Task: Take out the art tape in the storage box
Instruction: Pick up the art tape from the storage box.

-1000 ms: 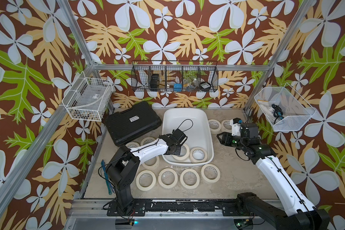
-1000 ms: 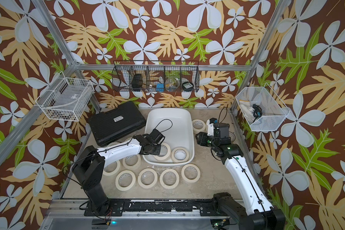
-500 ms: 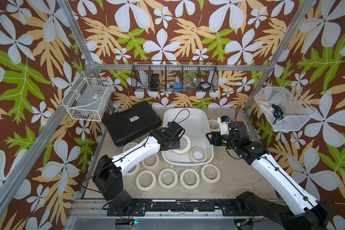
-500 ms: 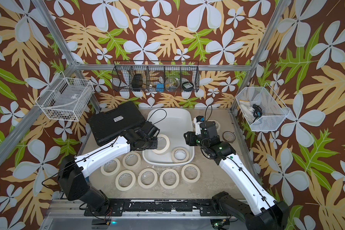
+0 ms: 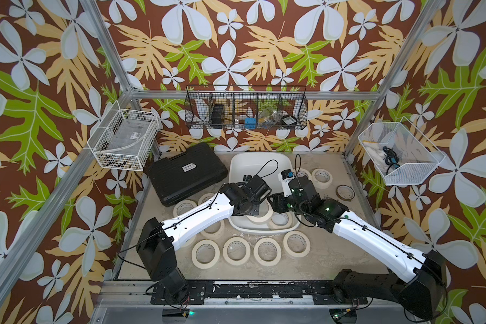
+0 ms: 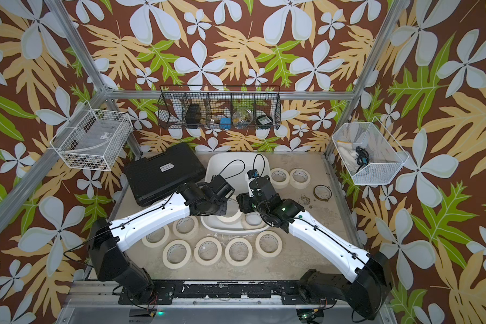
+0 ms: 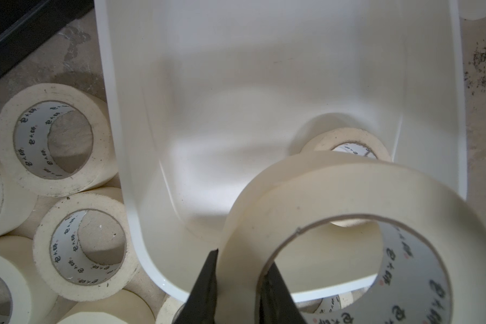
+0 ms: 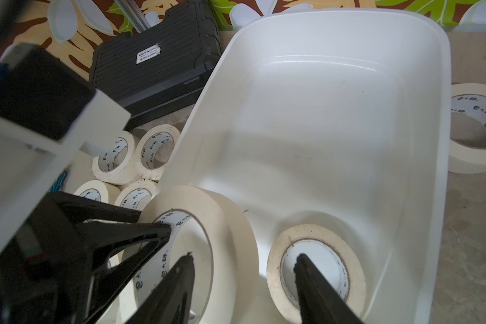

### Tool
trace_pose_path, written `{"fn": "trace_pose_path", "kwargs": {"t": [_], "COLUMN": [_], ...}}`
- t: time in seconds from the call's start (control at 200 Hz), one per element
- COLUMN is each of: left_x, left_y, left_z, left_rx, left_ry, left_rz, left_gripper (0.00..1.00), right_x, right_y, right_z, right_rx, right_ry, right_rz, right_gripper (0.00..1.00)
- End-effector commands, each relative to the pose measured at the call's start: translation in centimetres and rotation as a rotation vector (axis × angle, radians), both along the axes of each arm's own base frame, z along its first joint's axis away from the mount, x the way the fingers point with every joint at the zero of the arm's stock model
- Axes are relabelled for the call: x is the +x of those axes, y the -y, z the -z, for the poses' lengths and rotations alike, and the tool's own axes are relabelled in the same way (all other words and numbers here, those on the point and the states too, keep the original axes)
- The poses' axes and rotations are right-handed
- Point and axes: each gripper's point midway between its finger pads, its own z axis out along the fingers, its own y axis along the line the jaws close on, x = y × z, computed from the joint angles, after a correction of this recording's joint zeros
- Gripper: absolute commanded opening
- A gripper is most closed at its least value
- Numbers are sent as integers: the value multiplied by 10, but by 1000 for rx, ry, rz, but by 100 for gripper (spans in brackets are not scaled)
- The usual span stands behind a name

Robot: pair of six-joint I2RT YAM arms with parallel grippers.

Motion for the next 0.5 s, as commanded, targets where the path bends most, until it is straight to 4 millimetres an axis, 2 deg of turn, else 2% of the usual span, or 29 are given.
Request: {"fn": "trace_pose_path", "kwargs": {"t": [0.0,0.495], "left_x": [-1,-2], "left_y": [5,11], "left_z": [-1,4], "left_rx": [-8,-12], "left_ry": [-2,-15], "left_rz": [13,25], "left_gripper": [8,8], "right_x": [7,0], "right_y": [-3,-14], "right_z": [1,23], "right_rx": [-7,-86], "right_ry": [34,37], "right_rz": [13,-34], "right_gripper": [62,63]}}
